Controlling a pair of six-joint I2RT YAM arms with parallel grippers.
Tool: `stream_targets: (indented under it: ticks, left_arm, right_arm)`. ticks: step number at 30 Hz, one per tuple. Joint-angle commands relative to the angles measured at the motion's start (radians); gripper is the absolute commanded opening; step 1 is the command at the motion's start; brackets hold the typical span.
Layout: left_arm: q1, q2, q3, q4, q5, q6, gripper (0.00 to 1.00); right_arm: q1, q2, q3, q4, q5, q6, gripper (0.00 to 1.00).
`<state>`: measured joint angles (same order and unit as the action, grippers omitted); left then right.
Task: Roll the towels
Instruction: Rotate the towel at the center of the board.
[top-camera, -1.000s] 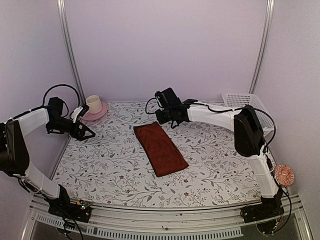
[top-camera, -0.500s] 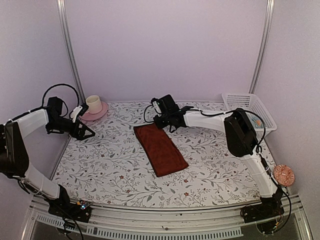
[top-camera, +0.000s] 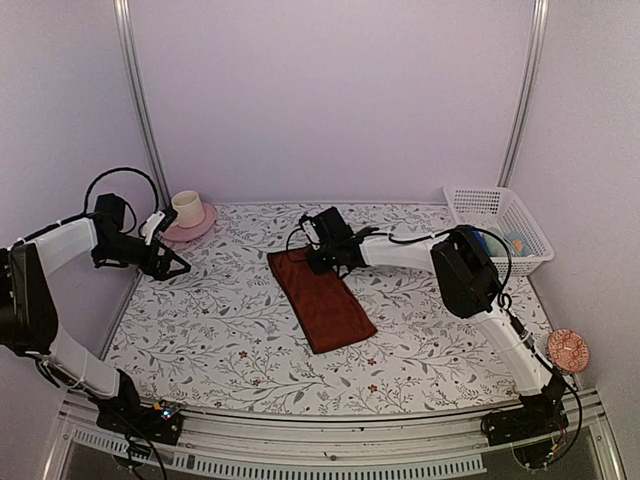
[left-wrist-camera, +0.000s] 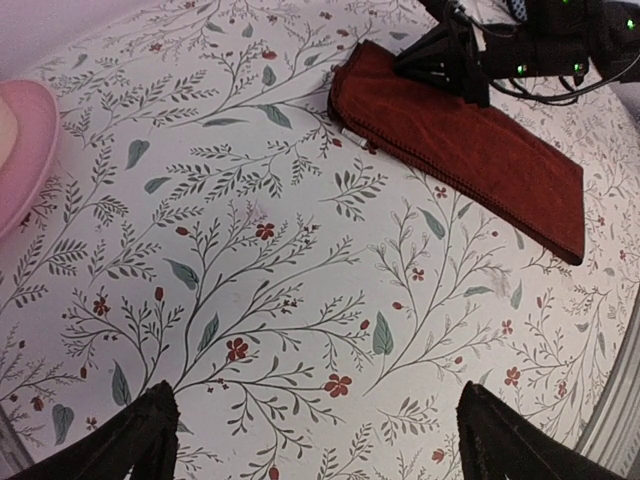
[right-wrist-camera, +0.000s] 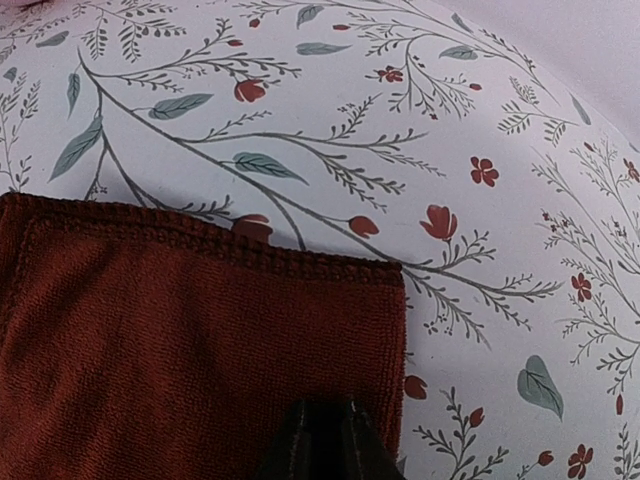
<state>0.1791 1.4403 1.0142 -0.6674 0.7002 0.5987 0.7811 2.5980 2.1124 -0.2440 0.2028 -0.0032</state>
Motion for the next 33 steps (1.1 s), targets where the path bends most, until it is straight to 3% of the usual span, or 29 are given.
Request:
stream_targets:
  ticks: [1, 10, 15, 19, 21, 24, 30, 33]
  left_arm:
    - [0.005, 0.004, -0.006, 0.017, 0.021, 0.010, 0.97]
    - [-0.054, -0.069, -0.016, 0.080, -0.039, 0.014, 0.97]
    - [-0.219, -0.129, -0.072, 0.207, -0.163, 0.032, 0.97]
    - [-0.361, -0.085, -0.069, 0.309, -0.264, 0.042, 0.97]
    - [-0.422, -0.054, -0.060, 0.347, -0.281, 0.062, 0.97]
    - [-0.522, -0.027, -0.071, 0.419, -0.300, 0.122, 0.97]
    - [-0.771, 0.048, -0.088, 0.542, -0.424, 0.253, 0.97]
    - [-0.872, 0.117, -0.081, 0.568, -0.499, 0.294, 0.97]
  right_arm:
    - [-0.024, 0.016, 0.013, -0.018, -0.002, 0.046, 0.13]
    - [-0.126, 0.011, -0.016, -0.105, 0.004, 0.166, 0.12]
    - [-0.161, -0.022, -0.040, -0.113, 0.003, 0.185, 0.12]
    - [-0.164, -0.075, -0.029, -0.109, -0.054, 0.137, 0.18]
    - [-0.164, -0.132, -0.049, -0.109, -0.068, 0.113, 0.29]
    - [-0.164, -0.259, -0.122, -0.107, -0.076, 0.078, 0.55]
    - [-0.164, -0.536, -0.373, -0.098, -0.033, -0.014, 0.95]
    - [-0.163, -0.663, -0.528, -0.080, -0.007, -0.035, 0.99]
